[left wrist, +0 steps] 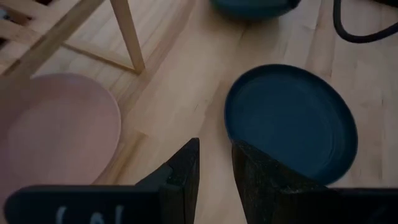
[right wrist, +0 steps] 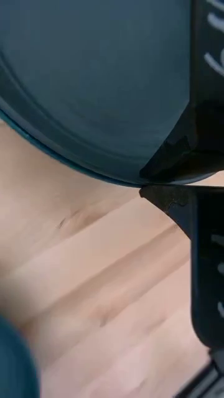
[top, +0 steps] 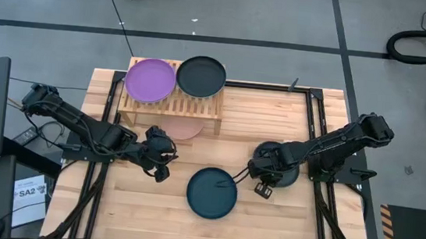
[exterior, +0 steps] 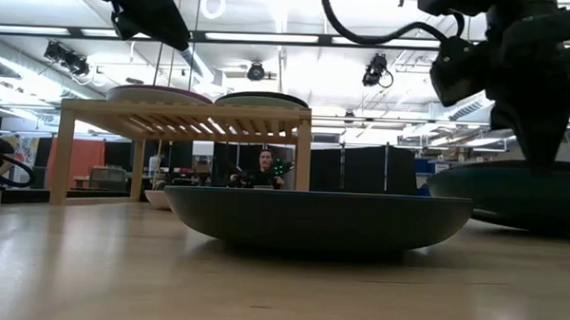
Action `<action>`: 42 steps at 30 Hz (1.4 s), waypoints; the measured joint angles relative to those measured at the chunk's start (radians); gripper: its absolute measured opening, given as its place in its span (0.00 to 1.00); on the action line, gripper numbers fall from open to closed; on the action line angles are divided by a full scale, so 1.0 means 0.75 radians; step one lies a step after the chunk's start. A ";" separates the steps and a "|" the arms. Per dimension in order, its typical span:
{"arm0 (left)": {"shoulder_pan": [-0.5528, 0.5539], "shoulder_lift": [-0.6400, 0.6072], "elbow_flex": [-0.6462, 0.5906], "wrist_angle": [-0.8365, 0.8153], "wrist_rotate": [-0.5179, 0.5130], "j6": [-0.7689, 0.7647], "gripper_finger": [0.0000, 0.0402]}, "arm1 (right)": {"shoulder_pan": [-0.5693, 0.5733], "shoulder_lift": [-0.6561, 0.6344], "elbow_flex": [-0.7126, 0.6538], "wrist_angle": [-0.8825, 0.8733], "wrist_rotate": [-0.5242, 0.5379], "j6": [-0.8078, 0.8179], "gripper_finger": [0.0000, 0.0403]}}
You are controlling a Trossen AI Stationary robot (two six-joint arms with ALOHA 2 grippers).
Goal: Place and stack plates onto a shelf
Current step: Stack the black plate on the top of the violet plate on the shelf
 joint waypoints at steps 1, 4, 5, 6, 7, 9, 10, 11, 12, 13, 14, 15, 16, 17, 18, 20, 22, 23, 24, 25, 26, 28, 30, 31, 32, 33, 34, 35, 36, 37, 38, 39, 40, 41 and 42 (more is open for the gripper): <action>0.000 0.000 0.000 0.004 -0.003 0.003 0.25 | -0.007 0.000 0.000 0.001 -0.013 0.023 0.04; 0.000 0.000 0.000 0.004 -0.013 0.004 0.25 | -0.044 0.000 0.000 -0.051 -0.111 0.181 0.04; 0.000 0.000 0.000 0.004 -0.017 0.005 0.25 | -0.056 0.000 -0.001 -0.062 -0.152 0.222 0.04; 0.000 0.000 0.000 0.005 -0.019 0.017 0.25 | -0.066 -0.002 -0.001 -0.054 -0.176 0.234 0.04; 0.000 0.001 0.000 0.012 -0.024 0.042 0.25 | -0.073 -0.007 -0.001 -0.032 -0.182 0.227 0.04; 0.000 0.001 -0.002 0.057 -0.037 0.124 0.25 | -0.094 -0.016 -0.001 0.022 -0.206 0.189 0.04; 0.000 0.004 -0.010 0.103 -0.038 0.163 0.25 | -0.106 -0.020 -0.001 0.042 -0.207 0.172 0.04; 0.002 0.010 -0.015 0.141 -0.039 0.205 0.25 | -0.117 -0.023 -0.001 0.064 -0.210 0.155 0.04; 0.003 0.018 -0.023 0.184 -0.038 0.252 0.25 | -0.129 -0.026 -0.001 0.090 -0.210 0.131 0.04; 0.003 0.021 -0.031 0.221 -0.035 0.298 0.25 | -0.140 -0.028 -0.001 0.119 -0.209 0.103 0.04; 0.003 0.021 -0.037 0.251 -0.036 0.335 0.25 | -0.149 -0.031 -0.001 0.154 -0.209 0.075 0.04; 0.003 0.030 -0.040 0.285 -0.037 0.361 0.25 | -0.157 -0.036 -0.001 0.184 -0.208 0.056 0.04; 0.003 0.041 -0.042 0.316 -0.038 0.372 0.25 | -0.165 -0.040 -0.001 0.202 -0.208 0.048 0.04; 0.003 0.047 -0.051 0.325 -0.037 0.377 0.25 | -0.174 -0.044 -0.001 0.215 -0.208 0.045 0.04; 0.003 0.047 -0.058 0.309 -0.033 0.382 0.25 | -0.181 -0.047 -0.001 0.227 -0.208 0.045 0.04; 0.003 0.059 -0.053 0.331 -0.026 0.381 0.25 | -0.195 -0.064 -0.001 0.235 -0.207 0.044 0.04; 0.009 0.072 -0.053 0.331 -0.025 0.387 0.25 | -0.205 -0.084 -0.001 0.258 -0.207 0.035 0.04; 0.009 0.073 -0.056 0.319 -0.020 0.387 0.25 | -0.210 -0.092 -0.001 0.277 -0.205 0.032 0.04; 0.009 0.076 -0.056 0.328 -0.016 0.387 0.25 | -0.213 -0.102 -0.001 0.296 -0.204 0.026 0.04; 0.012 0.084 -0.052 0.342 -0.016 0.387 0.25 | -0.216 -0.112 -0.001 0.318 -0.204 0.022 0.04; 0.018 0.088 -0.052 0.343 -0.014 0.388 0.25 | -0.218 -0.123 -0.001 0.349 -0.204 0.019 0.04; 0.018 0.089 -0.055 0.329 -0.010 0.387 0.25 | -0.219 -0.141 -0.001 0.404 -0.205 0.016 0.04; 0.019 0.088 -0.053 0.346 -0.011 0.390 0.25 | -0.219 -0.159 -0.001 0.448 -0.205 0.003 0.04; 0.019 0.088 -0.054 0.347 -0.011 0.406 0.25 | -0.219 -0.169 -0.001 0.471 -0.205 -0.008 0.04; 0.019 0.088 -0.054 0.355 -0.011 0.433 0.25 | -0.218 -0.179 -0.001 0.494 -0.205 -0.015 0.04; 0.019 0.089 -0.054 0.372 -0.011 0.454 0.25 | -0.219 -0.189 -0.001 0.514 -0.205 -0.018 0.04; 0.018 0.089 -0.054 0.393 -0.011 0.476 0.25 | -0.219 -0.195 -0.001 0.530 -0.205 -0.019 0.04; 0.018 0.089 -0.054 0.409 -0.011 0.490 0.25 | -0.218 -0.201 -0.001 0.546 -0.205 -0.021 0.04; 0.018 0.089 -0.054 0.421 -0.011 0.507 0.25 | -0.218 -0.208 -0.001 0.558 -0.205 -0.029 0.04; 0.018 0.089 -0.054 0.432 -0.010 0.517 0.25 | -0.216 -0.213 -0.001 0.576 -0.205 -0.042 0.04; 0.018 0.089 -0.054 0.441 -0.010 0.522 0.25 | -0.216 -0.219 -0.001 0.596 -0.206 -0.050 0.04; 0.019 0.089 -0.054 0.452 -0.010 0.523 0.25 | -0.215 -0.221 -0.001 0.612 -0.206 -0.056 0.04; 0.019 0.089 -0.054 0.460 -0.010 0.525 0.25 | -0.215 -0.221 -0.001 0.625 -0.206 -0.065 0.04; 0.019 0.089 -0.054 0.463 -0.010 0.526 0.25 | -0.215 -0.223 -0.001 0.635 -0.208 -0.079 0.04; 0.019 0.089 -0.054 0.464 -0.010 0.526 0.25 | -0.215 -0.225 -0.001 0.647 -0.210 -0.089 0.04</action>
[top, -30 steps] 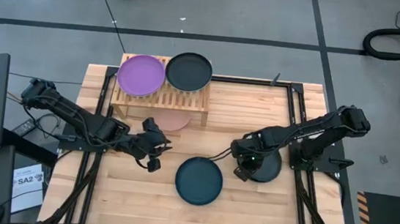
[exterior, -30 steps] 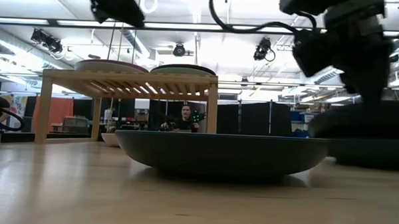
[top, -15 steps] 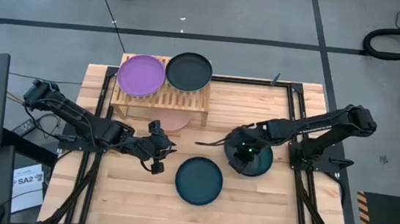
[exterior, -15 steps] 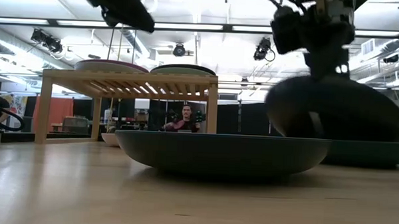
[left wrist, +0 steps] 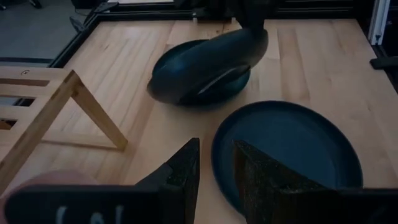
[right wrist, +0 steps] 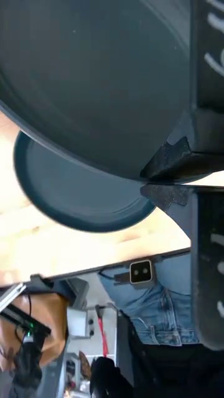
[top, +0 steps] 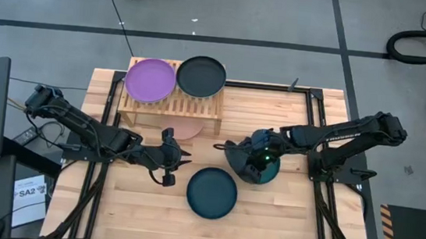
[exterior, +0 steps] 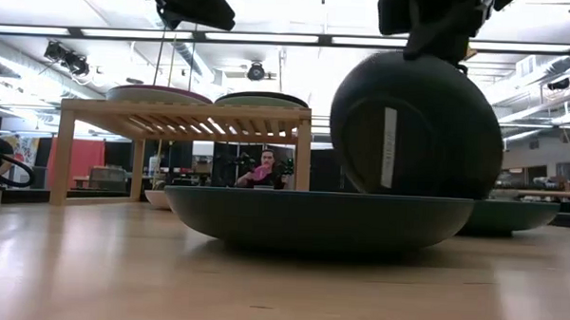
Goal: Place and stack plates onto a shelf
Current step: Stack the black plate on the top of the violet plate on the shelf
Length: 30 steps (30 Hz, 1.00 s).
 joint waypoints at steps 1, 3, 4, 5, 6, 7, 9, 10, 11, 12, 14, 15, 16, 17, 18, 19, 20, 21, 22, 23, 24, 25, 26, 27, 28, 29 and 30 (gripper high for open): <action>0.000 0.000 0.000 0.001 0.000 0.000 0.25 | 0.000 -0.001 0.000 0.019 -0.005 -0.006 0.04; 0.000 0.000 0.000 0.002 0.000 -0.001 0.25 | 0.000 -0.006 0.000 0.047 -0.017 -0.022 0.04; 0.000 0.000 0.000 0.002 0.000 0.000 0.25 | 0.000 -0.006 0.000 0.059 -0.029 -0.029 0.04; 0.000 0.000 0.000 0.003 0.000 0.000 0.25 | 0.000 -0.006 0.000 0.074 -0.039 -0.035 0.04; 0.000 0.000 0.000 0.003 0.000 -0.001 0.25 | 0.000 -0.006 0.000 0.088 -0.052 -0.042 0.04; 0.000 0.000 0.000 0.003 0.000 -0.001 0.25 | 0.000 -0.006 0.000 0.108 -0.070 -0.053 0.04; 0.000 0.000 0.000 0.005 0.000 -0.001 0.25 | 0.000 -0.006 0.000 0.135 -0.107 -0.080 0.04; 0.000 0.000 0.000 0.009 0.000 -0.001 0.25 | 0.000 -0.006 0.000 0.147 -0.127 -0.094 0.04; 0.000 0.000 0.000 0.017 0.000 0.000 0.25 | 0.000 -0.006 0.000 0.162 -0.141 -0.107 0.04; 0.000 0.000 0.000 0.027 0.000 -0.001 0.25 | 0.001 -0.006 0.000 0.187 -0.153 -0.121 0.04; 0.000 0.000 0.000 0.044 0.000 0.001 0.25 | 0.005 -0.006 0.000 0.225 -0.168 -0.155 0.04; 0.000 0.000 0.000 0.056 0.001 0.011 0.25 | 0.009 -0.006 0.000 0.236 -0.171 -0.171 0.04; 0.000 0.000 0.000 0.072 0.001 0.023 0.25 | 0.014 -0.006 0.000 0.252 -0.172 -0.185 0.04; 0.000 -0.001 0.000 0.084 0.001 0.039 0.25 | 0.020 -0.006 0.000 0.270 -0.172 -0.201 0.04; 0.000 -0.001 0.000 0.100 0.000 0.055 0.25 | 0.025 -0.006 0.000 0.287 -0.172 -0.217 0.04; -0.001 -0.001 0.000 0.112 0.002 0.063 0.25 | 0.032 -0.006 0.000 0.295 -0.172 -0.235 0.04; -0.001 -0.001 0.000 0.128 0.001 0.068 0.25 | 0.039 -0.006 0.000 0.298 -0.172 -0.254 0.04; -0.001 -0.001 0.000 0.146 0.002 0.070 0.25 | 0.046 -0.006 0.000 0.303 -0.172 -0.278 0.04; -0.001 -0.001 0.000 0.159 0.001 0.072 0.25 | 0.053 -0.006 0.000 0.312 -0.172 -0.307 0.04; -0.001 -0.001 0.000 0.169 0.001 0.085 0.25 | 0.061 -0.006 0.000 0.323 -0.172 -0.339 0.04; -0.001 -0.001 0.000 0.178 0.001 0.099 0.25 | 0.068 -0.006 0.000 0.330 -0.170 -0.375 0.04; -0.001 -0.001 0.000 0.188 0.001 0.120 0.25 | 0.075 -0.006 0.000 0.333 -0.167 -0.422 0.04; -0.001 -0.001 0.000 0.204 0.001 0.132 0.25 | 0.084 -0.006 0.000 0.332 -0.161 -0.479 0.04; -0.001 -0.001 0.000 0.220 0.001 0.149 0.25 | 0.091 -0.006 0.000 0.333 -0.157 -0.541 0.04; -0.001 -0.001 0.000 0.235 0.001 0.159 0.25 | 0.099 -0.006 0.000 0.334 -0.149 -0.599 0.04; -0.001 -0.001 0.001 0.247 0.001 0.168 0.25 | 0.106 -0.006 0.000 0.333 -0.139 -0.652 0.04; -0.001 -0.001 0.001 0.251 0.001 0.171 0.25 | 0.112 -0.005 0.000 0.333 -0.135 -0.698 0.04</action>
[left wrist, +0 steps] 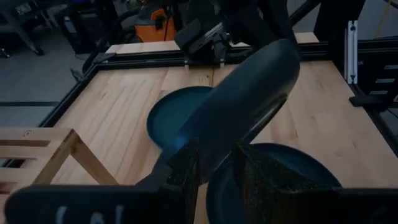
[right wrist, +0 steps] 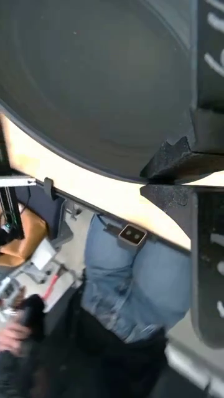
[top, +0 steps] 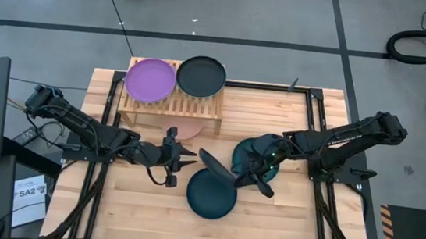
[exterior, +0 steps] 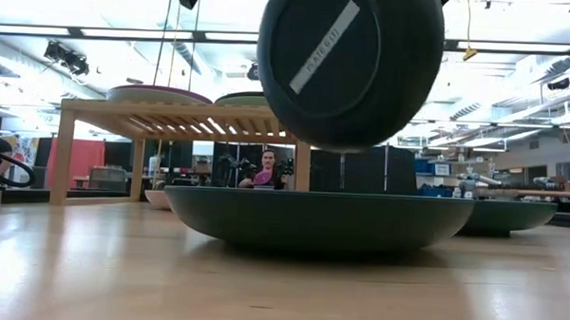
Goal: Place and stack plates onto a shelf
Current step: Stack the black plate on the top of the violet plate on the shelf
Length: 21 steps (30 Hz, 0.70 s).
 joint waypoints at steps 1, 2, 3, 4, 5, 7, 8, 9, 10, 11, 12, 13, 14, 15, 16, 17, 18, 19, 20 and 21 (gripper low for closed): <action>0.000 0.000 0.000 0.003 0.000 0.001 0.25 | 0.003 0.002 0.000 0.000 0.001 -0.050 0.04; 0.000 0.000 0.000 0.008 0.000 0.001 0.25 | 0.006 0.006 0.000 0.001 0.001 -0.098 0.04; 0.000 0.000 0.000 0.012 0.000 0.003 0.25 | 0.010 0.010 0.000 -0.001 0.001 -0.144 0.04; 0.000 0.000 0.000 0.020 0.000 0.003 0.25 | 0.012 0.013 0.000 -0.008 0.002 -0.192 0.04; 0.000 0.000 0.000 0.024 0.000 0.003 0.25 | 0.015 0.014 0.000 -0.023 0.004 -0.248 0.04; 0.000 0.000 0.000 0.025 0.000 0.003 0.25 | 0.017 0.014 0.000 -0.064 0.017 -0.349 0.04; 0.000 0.000 0.000 0.024 0.000 0.003 0.25 | 0.017 0.014 0.000 -0.088 0.033 -0.387 0.04; 0.000 0.000 0.000 0.025 0.000 0.003 0.25 | 0.017 0.014 0.000 -0.114 0.046 -0.414 0.04; 0.000 0.000 0.000 0.025 0.001 0.003 0.25 | 0.017 0.014 0.000 -0.136 0.057 -0.433 0.04; 0.001 0.000 0.000 0.027 0.011 0.003 0.25 | 0.017 0.014 0.000 -0.153 0.071 -0.453 0.04; 0.001 0.000 0.000 0.034 0.037 0.003 0.25 | 0.016 0.014 0.000 -0.174 0.090 -0.475 0.04; 0.001 0.000 0.000 0.047 0.067 0.003 0.25 | 0.016 0.014 0.000 -0.203 0.113 -0.490 0.04; 0.001 0.000 0.000 0.064 0.104 0.003 0.25 | 0.016 0.014 0.000 -0.231 0.134 -0.505 0.04; 0.001 0.000 0.000 0.079 0.137 0.020 0.25 | 0.016 0.014 0.000 -0.248 0.147 -0.522 0.04; 0.001 0.000 0.000 0.091 0.167 0.041 0.25 | 0.016 0.014 0.000 -0.255 0.152 -0.543 0.04; 0.001 0.000 0.000 0.100 0.195 0.066 0.25 | 0.016 0.014 0.000 -0.255 0.151 -0.565 0.04; 0.001 0.000 0.000 0.106 0.216 0.091 0.25 | 0.016 0.014 0.000 -0.256 0.149 -0.586 0.04; 0.001 0.000 0.000 0.119 0.236 0.100 0.25 | 0.016 0.014 0.000 -0.260 0.147 -0.608 0.04; 0.001 0.000 0.000 0.136 0.246 0.103 0.25 | 0.016 0.014 0.000 -0.262 0.147 -0.629 0.04; 0.001 0.000 0.000 0.155 0.251 0.105 0.25 | 0.016 0.014 0.000 -0.262 0.146 -0.649 0.04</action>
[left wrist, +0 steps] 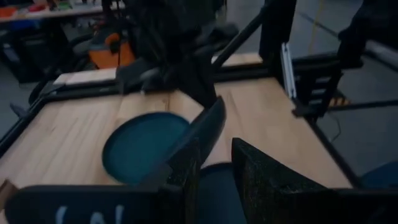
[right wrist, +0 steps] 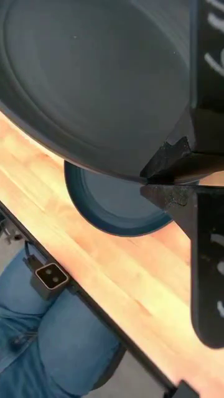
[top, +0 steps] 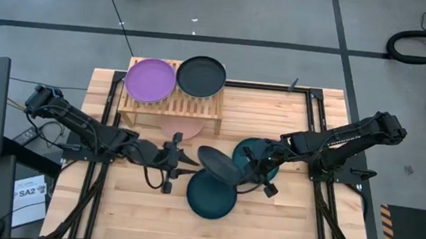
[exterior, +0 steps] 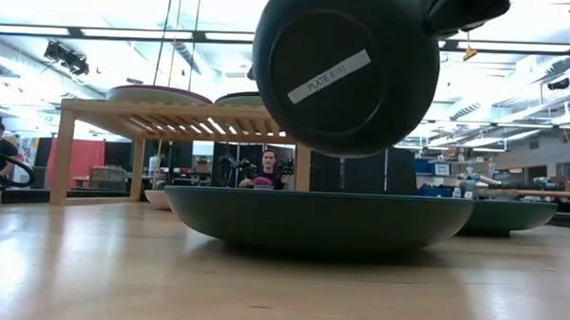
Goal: Place and stack plates onto a shelf
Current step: Stack the black plate on the top of the violet plate on the shelf
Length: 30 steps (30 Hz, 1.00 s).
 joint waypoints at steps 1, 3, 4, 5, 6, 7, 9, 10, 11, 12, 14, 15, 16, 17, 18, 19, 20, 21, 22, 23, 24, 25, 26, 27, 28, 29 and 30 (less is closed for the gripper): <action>0.001 0.000 0.000 0.017 0.002 0.001 0.25 | 0.000 0.000 0.000 0.000 0.000 -0.024 0.04; 0.012 0.009 0.001 0.059 0.003 0.003 0.25 | 0.000 0.000 0.000 -0.005 0.000 -0.079 0.04; 0.018 0.016 0.002 0.084 0.004 0.003 0.25 | 0.000 0.000 0.000 -0.008 -0.001 -0.108 0.04; 0.024 0.022 0.002 0.091 0.005 0.003 0.25 | 0.000 0.000 0.000 -0.011 -0.001 -0.135 0.04; 0.033 0.034 0.001 0.116 0.008 0.003 0.25 | 0.000 0.000 0.000 -0.014 -0.005 -0.152 0.04; 0.045 0.050 0.002 0.156 0.023 0.008 0.25 | 0.000 0.000 0.000 -0.018 -0.010 -0.163 0.04; 0.064 0.079 0.001 0.189 0.080 0.054 0.25 | 0.000 0.000 0.000 -0.040 -0.012 -0.198 0.04; 0.074 0.098 0.001 0.225 0.117 0.075 0.25 | 0.000 -0.001 0.000 -0.060 -0.012 -0.217 0.04; 0.082 0.118 0.006 0.250 0.149 0.093 0.25 | 0.000 -0.001 0.000 -0.079 -0.012 -0.226 0.04; 0.090 0.135 0.012 0.274 0.172 0.100 0.25 | 0.000 -0.001 0.000 -0.100 -0.012 -0.226 0.04; 0.097 0.165 0.037 0.305 0.181 0.103 0.25 | 0.000 -0.001 0.000 -0.123 -0.009 -0.219 0.04; 0.102 0.176 0.052 0.312 0.181 0.104 0.26 | 0.000 -0.001 0.000 -0.137 -0.009 -0.219 0.04; 0.105 0.183 0.063 0.312 0.182 0.103 0.27 | 0.000 -0.001 0.000 -0.157 -0.009 -0.219 0.04; 0.110 0.191 0.071 0.312 0.184 0.102 0.28 | 0.000 -0.001 0.000 -0.175 -0.009 -0.219 0.04; 0.117 0.199 0.077 0.311 0.192 0.095 0.30 | 0.000 -0.001 0.000 -0.186 -0.008 -0.219 0.04; 0.124 0.205 0.079 0.311 0.203 0.088 0.32 | 0.000 -0.001 0.000 -0.193 -0.008 -0.219 0.04; 0.132 0.210 0.079 0.307 0.216 0.079 0.34 | 0.000 -0.001 0.000 -0.197 -0.008 -0.219 0.04; 0.138 0.210 0.079 0.296 0.231 0.057 0.37 | 0.000 -0.001 0.000 -0.199 -0.007 -0.219 0.04; 0.145 0.210 0.079 0.288 0.244 0.045 0.39 | 0.000 -0.001 0.000 -0.201 -0.005 -0.219 0.04; 0.153 0.210 0.081 0.269 0.260 0.027 0.42 | 0.000 -0.001 0.000 -0.202 -0.005 -0.219 0.04; 0.160 0.210 0.081 0.243 0.273 0.023 0.44 | 0.000 -0.001 0.000 -0.198 -0.005 -0.219 0.04; 0.166 0.210 0.081 0.215 0.280 0.022 0.46 | 0.000 -0.001 0.000 -0.198 -0.005 -0.219 0.04; 0.169 0.210 0.081 0.193 0.284 0.023 0.48 | 0.000 -0.001 0.000 -0.199 -0.005 -0.219 0.04; 0.171 0.210 0.080 0.181 0.284 0.023 0.49 | 0.000 -0.001 0.000 -0.198 -0.005 -0.220 0.04; 0.172 0.210 0.081 0.177 0.284 0.023 0.50 | 0.000 -0.001 0.000 -0.197 -0.005 -0.223 0.04; 0.178 0.210 0.081 0.167 0.284 0.023 0.50 | 0.000 -0.001 0.000 -0.197 -0.005 -0.229 0.04; 0.182 0.210 0.081 0.146 0.290 0.023 0.50 | 0.000 -0.001 0.000 -0.196 -0.005 -0.242 0.04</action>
